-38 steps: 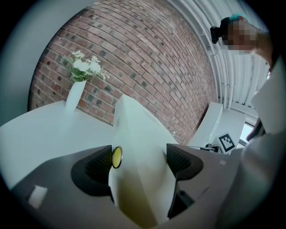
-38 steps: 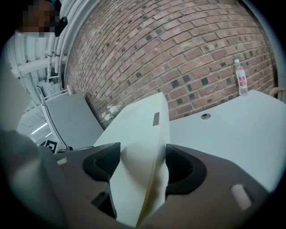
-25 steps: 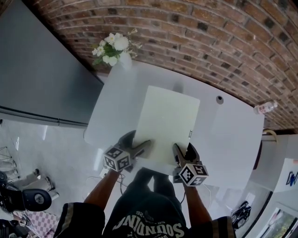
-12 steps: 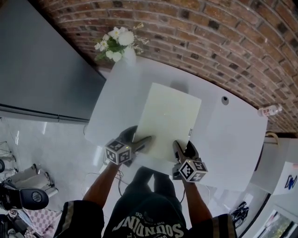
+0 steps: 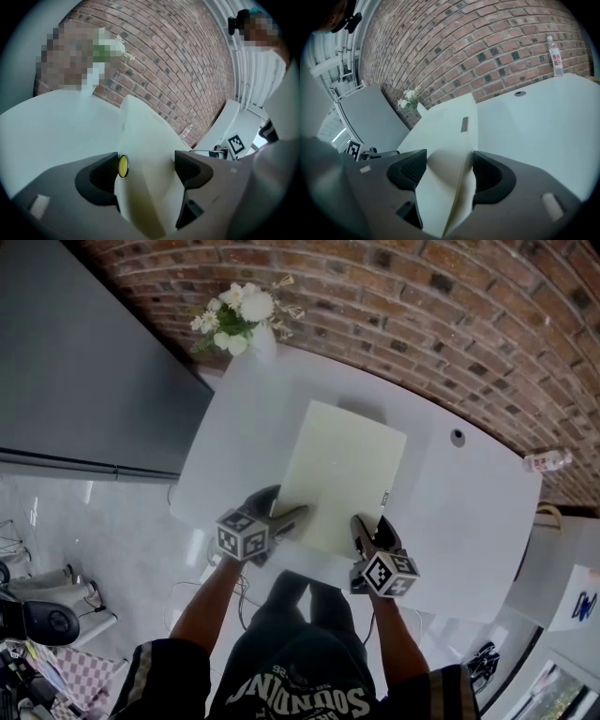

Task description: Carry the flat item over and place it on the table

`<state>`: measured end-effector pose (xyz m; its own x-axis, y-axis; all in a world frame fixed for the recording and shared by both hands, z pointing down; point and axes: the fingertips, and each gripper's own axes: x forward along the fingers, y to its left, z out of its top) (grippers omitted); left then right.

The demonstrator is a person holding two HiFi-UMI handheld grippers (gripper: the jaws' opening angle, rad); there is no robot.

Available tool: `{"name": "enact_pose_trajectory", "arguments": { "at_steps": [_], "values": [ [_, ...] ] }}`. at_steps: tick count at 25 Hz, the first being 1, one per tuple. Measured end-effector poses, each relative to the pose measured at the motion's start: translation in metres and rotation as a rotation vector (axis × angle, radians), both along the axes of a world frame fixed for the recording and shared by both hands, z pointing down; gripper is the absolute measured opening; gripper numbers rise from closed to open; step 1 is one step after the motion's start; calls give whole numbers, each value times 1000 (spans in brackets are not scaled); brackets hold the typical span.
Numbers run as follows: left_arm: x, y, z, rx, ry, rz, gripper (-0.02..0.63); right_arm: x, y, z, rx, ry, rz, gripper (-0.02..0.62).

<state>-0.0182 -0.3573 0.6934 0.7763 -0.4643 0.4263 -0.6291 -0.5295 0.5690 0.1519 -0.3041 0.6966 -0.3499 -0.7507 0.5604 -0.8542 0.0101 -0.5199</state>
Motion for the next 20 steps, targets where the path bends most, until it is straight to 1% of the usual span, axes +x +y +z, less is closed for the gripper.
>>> {"name": "enact_pose_trajectory", "arguments": {
  "at_steps": [5, 12, 16, 20],
  "values": [
    [6, -1, 12, -35, -2, 1, 383, 5, -1, 10, -21, 1, 12, 300],
    [8, -1, 23, -72, -34, 3, 383, 8, -1, 20, -52, -4, 25, 299],
    [7, -1, 31, -97, -47, -9, 383, 9, -2, 25, -73, -2, 35, 298],
    [10, 3, 42, -120, -30, 7, 383, 9, 0, 30, -90, 1, 31, 298]
  ]
}}
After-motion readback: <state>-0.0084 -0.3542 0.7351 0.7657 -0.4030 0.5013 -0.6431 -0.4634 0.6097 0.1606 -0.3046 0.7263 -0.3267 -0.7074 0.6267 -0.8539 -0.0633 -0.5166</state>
